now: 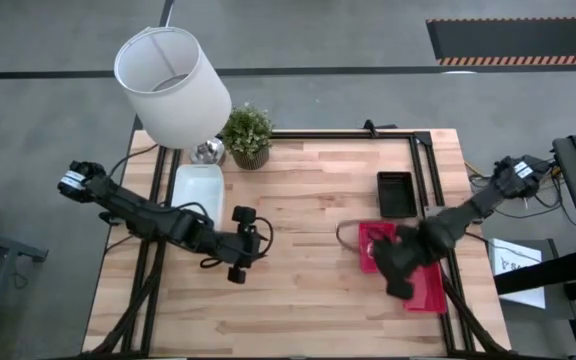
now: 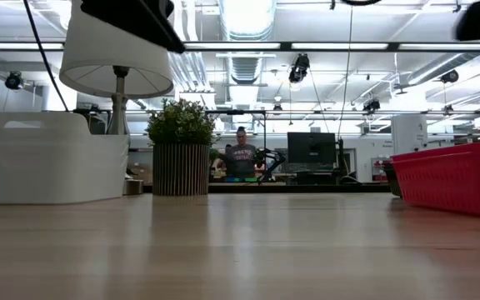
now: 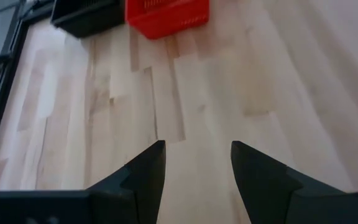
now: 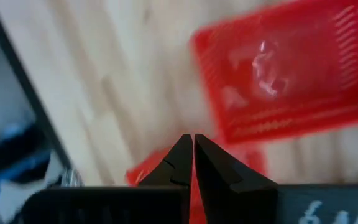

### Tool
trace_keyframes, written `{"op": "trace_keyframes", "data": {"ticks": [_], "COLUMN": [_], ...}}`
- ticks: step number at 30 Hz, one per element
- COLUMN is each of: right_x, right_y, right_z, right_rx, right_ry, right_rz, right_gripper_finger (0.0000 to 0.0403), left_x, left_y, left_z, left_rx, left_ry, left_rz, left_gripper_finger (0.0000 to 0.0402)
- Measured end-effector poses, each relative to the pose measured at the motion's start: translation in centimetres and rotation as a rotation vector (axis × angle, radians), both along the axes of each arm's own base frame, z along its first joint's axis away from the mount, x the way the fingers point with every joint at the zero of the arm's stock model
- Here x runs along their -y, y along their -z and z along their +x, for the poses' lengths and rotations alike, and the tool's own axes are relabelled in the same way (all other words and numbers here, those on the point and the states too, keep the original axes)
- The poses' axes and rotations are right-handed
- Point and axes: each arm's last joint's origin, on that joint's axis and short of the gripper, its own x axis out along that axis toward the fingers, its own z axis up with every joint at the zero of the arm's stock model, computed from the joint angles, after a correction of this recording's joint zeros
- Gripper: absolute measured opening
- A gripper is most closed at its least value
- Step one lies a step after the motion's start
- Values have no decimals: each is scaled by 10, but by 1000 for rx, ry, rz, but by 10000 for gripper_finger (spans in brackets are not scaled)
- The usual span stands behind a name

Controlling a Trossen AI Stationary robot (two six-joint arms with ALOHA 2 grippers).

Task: Stack baskets by color
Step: Stack the right red bin on top of the red bin

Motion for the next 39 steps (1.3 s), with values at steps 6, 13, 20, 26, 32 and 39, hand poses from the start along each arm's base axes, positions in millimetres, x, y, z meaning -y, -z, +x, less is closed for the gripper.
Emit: {"op": "trace_keyframes", "data": {"ticks": [6,13,20,26,32,39], "right_x": [-49,-87,-114,-133,-141,-144], "right_y": [15,25,51,75,94,107], "right_z": [-22,-48,-60,-66,-66,-64], "right_rx": [-129,-113,-152,-183,-211,-216], "right_ry": [-100,-110,-131,-253,-288,-324], "right_rz": [36,-6,-74,-141,-190,-244], "right_gripper_finger": [9,21,101,163,175,120], "left_x": [7,13,22,28,30,30], "left_y": [-10,-18,-19,-17,-16,-16], "left_z": [6,14,21,21,22,22], "left_rx": [123,289,357,360,360,358], "left_ry": [30,39,58,73,77,78], "left_rz": [-32,-93,-124,-129,-130,-129], "left_gripper_finger": [167,167,167,167,167,167]}}
